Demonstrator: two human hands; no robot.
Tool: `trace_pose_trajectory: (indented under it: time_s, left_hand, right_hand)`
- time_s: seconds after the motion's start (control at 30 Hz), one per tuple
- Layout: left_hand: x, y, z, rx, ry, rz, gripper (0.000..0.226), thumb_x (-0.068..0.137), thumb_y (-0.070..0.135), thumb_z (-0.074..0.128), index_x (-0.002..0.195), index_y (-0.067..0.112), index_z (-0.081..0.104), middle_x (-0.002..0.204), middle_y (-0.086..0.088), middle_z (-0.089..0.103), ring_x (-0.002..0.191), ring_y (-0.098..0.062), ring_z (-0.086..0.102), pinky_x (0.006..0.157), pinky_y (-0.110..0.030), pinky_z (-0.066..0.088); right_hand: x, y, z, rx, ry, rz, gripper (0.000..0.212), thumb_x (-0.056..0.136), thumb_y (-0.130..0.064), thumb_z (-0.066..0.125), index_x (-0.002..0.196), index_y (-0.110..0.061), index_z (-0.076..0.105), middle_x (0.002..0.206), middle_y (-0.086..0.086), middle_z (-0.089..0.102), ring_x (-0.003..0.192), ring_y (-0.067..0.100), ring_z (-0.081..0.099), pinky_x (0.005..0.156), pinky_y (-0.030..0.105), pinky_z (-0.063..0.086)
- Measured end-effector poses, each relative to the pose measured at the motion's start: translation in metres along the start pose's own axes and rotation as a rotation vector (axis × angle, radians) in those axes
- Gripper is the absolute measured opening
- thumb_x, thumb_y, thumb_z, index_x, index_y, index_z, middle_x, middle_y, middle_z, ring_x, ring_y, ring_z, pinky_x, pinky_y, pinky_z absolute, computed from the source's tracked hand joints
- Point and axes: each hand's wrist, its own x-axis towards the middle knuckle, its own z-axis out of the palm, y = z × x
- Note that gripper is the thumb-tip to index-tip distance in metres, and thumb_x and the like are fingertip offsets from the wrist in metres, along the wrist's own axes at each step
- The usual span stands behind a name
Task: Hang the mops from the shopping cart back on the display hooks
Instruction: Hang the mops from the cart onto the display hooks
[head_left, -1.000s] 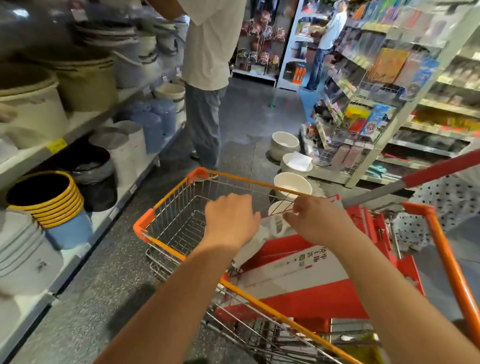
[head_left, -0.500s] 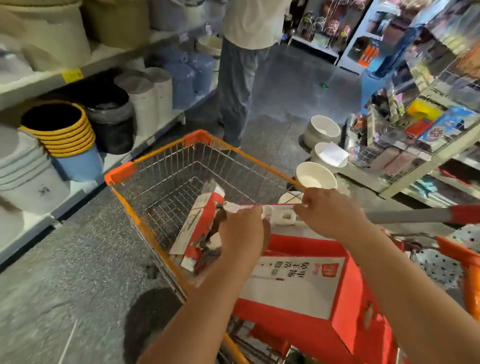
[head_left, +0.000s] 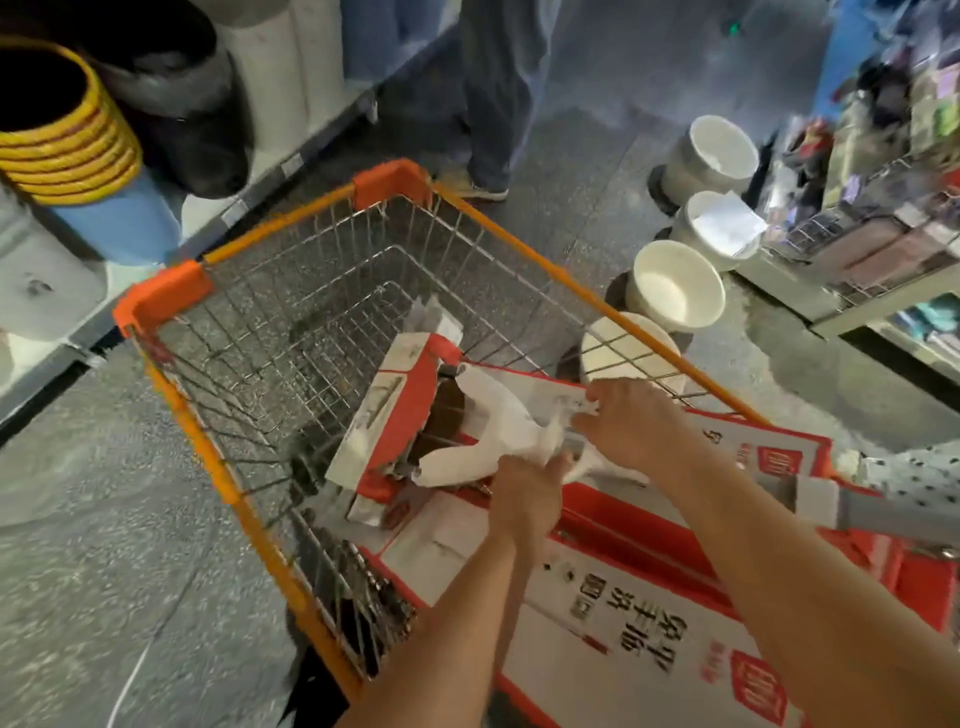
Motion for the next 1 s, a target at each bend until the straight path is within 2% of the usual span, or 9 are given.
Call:
trace_pose_trajectory:
  time_s: [0.1, 0.17, 0.27, 0.4, 0.47, 0.57, 0.7, 0.83, 1.0]
  left_hand:
    - [0.02, -0.005, 0.003, -0.058, -0.077, -0.048, 0.036, 0.092, 0.035, 0.062, 0.109, 0.004, 0.066, 0.099, -0.01, 0.068, 0.084, -0.016, 0.06, 0.065, -0.01, 0.043]
    - [0.026, -0.007, 0.005, -0.152, -0.081, -0.099, 0.035, 0.088, 0.033, 0.068, 0.104, 0.001, 0.068, 0.09, -0.008, 0.065, 0.08, -0.016, 0.059, 0.068, -0.015, 0.046]
    - [0.027, -0.011, 0.012, -0.293, -0.072, -0.178, 0.039, 0.081, 0.036, 0.071, 0.098, 0.001, 0.066, 0.087, -0.008, 0.066, 0.081, -0.021, 0.064, 0.078, -0.035, 0.055]
    - [0.023, -0.002, 0.015, -0.692, -0.059, -0.297, 0.004, 0.086, 0.009, 0.069, 0.09, 0.009, 0.068, 0.086, -0.008, 0.071, 0.081, -0.019, 0.069, 0.065, -0.028, 0.059]
    - [0.018, 0.007, 0.013, -0.831, -0.086, -0.299, 0.006, 0.087, 0.005, 0.067, 0.092, 0.008, 0.067, 0.094, -0.014, 0.071, 0.086, -0.022, 0.07, 0.066, -0.028, 0.06]
    - [0.003, 0.017, 0.005, -0.908, -0.092, -0.225, 0.006, 0.089, 0.004, 0.064, 0.094, 0.006, 0.066, 0.094, -0.012, 0.071, 0.08, -0.016, 0.071, 0.064, -0.026, 0.059]
    - [-0.03, 0.03, -0.008, -0.922, -0.117, -0.13, 0.008, 0.091, 0.008, 0.063, 0.097, 0.003, 0.064, 0.099, -0.012, 0.07, 0.092, -0.021, 0.069, 0.075, -0.029, 0.059]
    - [-0.074, 0.046, -0.018, -0.977, -0.152, 0.061, 0.01, 0.091, 0.007, 0.06, 0.095, 0.005, 0.07, 0.082, -0.006, 0.072, 0.075, -0.016, 0.07, 0.075, -0.031, 0.057]
    - [-0.138, 0.061, -0.029, -0.957, -0.155, 0.307, 0.026, 0.093, 0.018, 0.059, 0.111, -0.001, 0.064, 0.095, -0.013, 0.068, 0.086, -0.022, 0.066, 0.069, -0.029, 0.057]
  right_hand:
    - [0.019, 0.004, 0.017, 0.047, -0.075, 0.042, 0.034, 0.095, -0.036, 0.046, 0.11, -0.01, 0.061, 0.111, 0.012, 0.064, 0.101, 0.03, 0.06, 0.084, 0.038, 0.05]
    - [0.025, 0.007, 0.024, -0.01, -0.097, 0.005, 0.035, 0.096, -0.037, 0.043, 0.106, -0.01, 0.062, 0.105, 0.01, 0.064, 0.096, 0.029, 0.061, 0.081, 0.037, 0.051]
    - [0.028, 0.004, 0.024, 0.014, -0.091, -0.028, 0.035, 0.101, -0.029, 0.038, 0.13, -0.015, 0.052, 0.121, 0.009, 0.057, 0.111, 0.028, 0.056, 0.089, 0.037, 0.049]
    - [0.029, 0.001, 0.024, -0.13, -0.088, -0.093, 0.039, 0.101, -0.024, 0.03, 0.135, -0.013, 0.048, 0.128, 0.011, 0.052, 0.117, 0.029, 0.053, 0.089, 0.037, 0.046]
    - [0.026, 0.0, 0.021, -0.175, -0.012, -0.083, 0.039, 0.101, -0.027, 0.03, 0.126, -0.01, 0.054, 0.121, 0.011, 0.058, 0.11, 0.029, 0.057, 0.082, 0.037, 0.046]
    - [0.016, -0.006, 0.007, -0.244, 0.091, -0.089, 0.039, 0.102, -0.03, 0.031, 0.124, -0.009, 0.055, 0.121, 0.012, 0.06, 0.111, 0.029, 0.058, 0.082, 0.037, 0.046]
    - [-0.019, -0.015, -0.024, -0.257, 0.206, -0.082, 0.035, 0.101, -0.027, 0.034, 0.119, -0.007, 0.056, 0.119, 0.014, 0.061, 0.11, 0.03, 0.06, 0.08, 0.037, 0.048]
    - [-0.063, -0.019, -0.048, -0.278, 0.361, -0.128, 0.035, 0.094, -0.018, 0.033, 0.116, -0.007, 0.058, 0.115, 0.013, 0.062, 0.106, 0.033, 0.061, 0.077, 0.037, 0.048]
    - [-0.132, -0.014, -0.079, 0.09, 0.523, -0.068, 0.033, 0.096, -0.026, 0.042, 0.112, -0.004, 0.06, 0.112, 0.018, 0.061, 0.105, 0.039, 0.057, 0.073, 0.036, 0.04]
